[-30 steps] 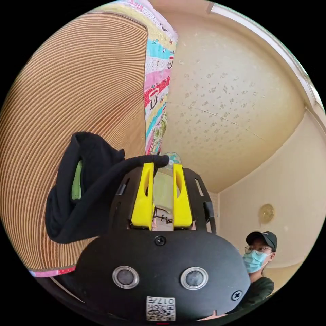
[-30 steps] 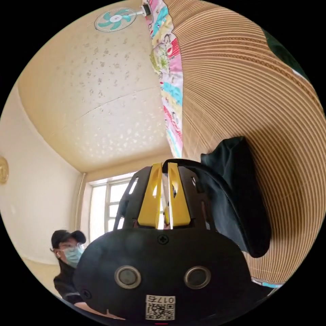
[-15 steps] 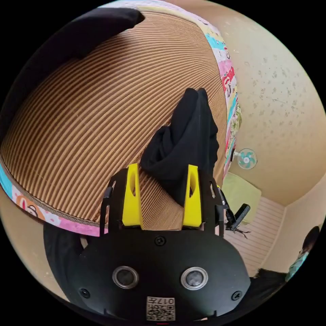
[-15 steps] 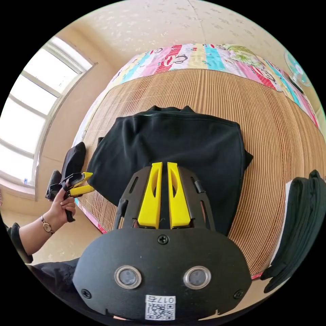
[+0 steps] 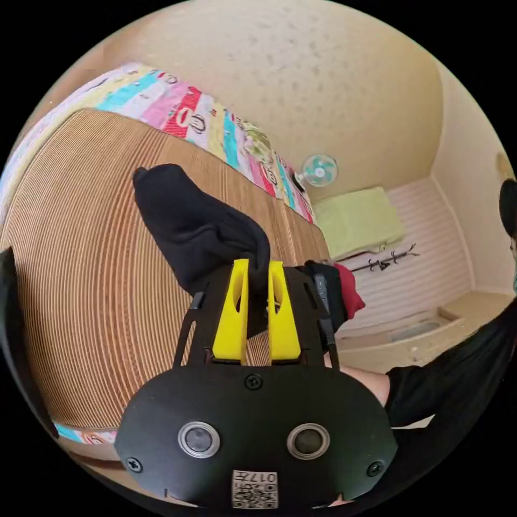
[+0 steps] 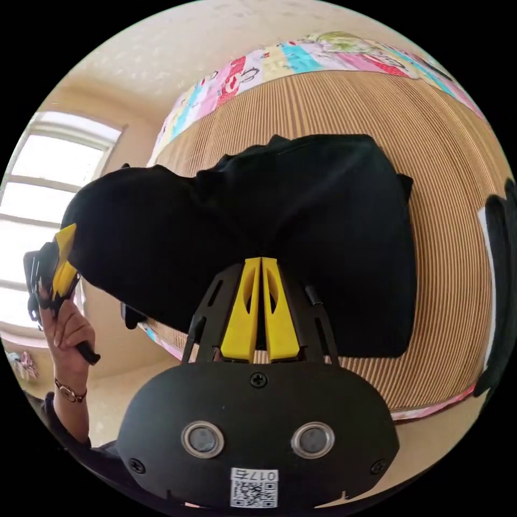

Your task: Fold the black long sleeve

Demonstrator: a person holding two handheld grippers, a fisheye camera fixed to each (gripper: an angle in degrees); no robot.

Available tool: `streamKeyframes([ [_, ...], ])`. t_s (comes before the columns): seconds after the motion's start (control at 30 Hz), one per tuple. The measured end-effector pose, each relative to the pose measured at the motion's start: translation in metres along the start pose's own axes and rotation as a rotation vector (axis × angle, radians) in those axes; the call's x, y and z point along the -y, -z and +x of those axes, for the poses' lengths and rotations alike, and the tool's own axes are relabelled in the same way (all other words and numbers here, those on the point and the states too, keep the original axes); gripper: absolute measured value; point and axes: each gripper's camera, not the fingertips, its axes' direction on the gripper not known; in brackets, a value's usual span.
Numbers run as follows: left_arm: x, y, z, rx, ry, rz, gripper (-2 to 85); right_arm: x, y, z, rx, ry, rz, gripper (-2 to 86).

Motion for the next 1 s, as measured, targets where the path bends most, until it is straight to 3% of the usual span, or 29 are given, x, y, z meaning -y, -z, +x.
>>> streamKeyframes([
  [0.07, -0.002, -0.061, 0.062, -0.033, -0.208, -0.134, 6.2, -0.040, 0.028, 0.035, 0.055, -0.179, 0.044, 0.7],
  [0.23, -0.051, -0.173, 0.119, -0.155, -0.324, -0.405, 9.1, -0.114, 0.053, 0.104, 0.106, -0.417, -0.015, 1.9],
  [0.33, -0.075, -0.165, 0.100, -0.155, -0.216, -0.323, 11.1, -0.140, 0.062, 0.135, 0.213, -0.470, -0.046, 4.7],
  [0.43, -0.094, -0.140, 0.038, 0.047, 0.077, -0.236, 16.7, -0.151, 0.067, 0.154, 0.393, -0.488, -0.031, 9.6],
  [0.6, -0.125, -0.168, -0.058, -0.006, 0.449, -0.386, 19.7, -0.163, 0.060, 0.177, 0.698, -0.605, 0.091, 14.9],
  [0.67, -0.139, -0.203, -0.071, -0.102, 0.448, -0.525, 15.5, -0.168, 0.050, 0.187, 0.859, -0.684, 0.169, 17.5],
  [0.77, -0.155, -0.215, -0.062, -0.221, 0.461, -0.582, 8.0, -0.166, 0.035, 0.196, 0.965, -0.735, 0.205, 20.2],
  [0.9, -0.167, -0.189, -0.009, -0.291, 0.343, -0.588, 6.5, -0.152, 0.023, 0.199, 1.044, -0.704, 0.214, 22.6],
  [1.0, -0.184, -0.157, 0.040, -0.286, 0.230, -0.648, 6.5, -0.139, 0.013, 0.195, 1.304, -0.607, 0.295, 21.0],
])
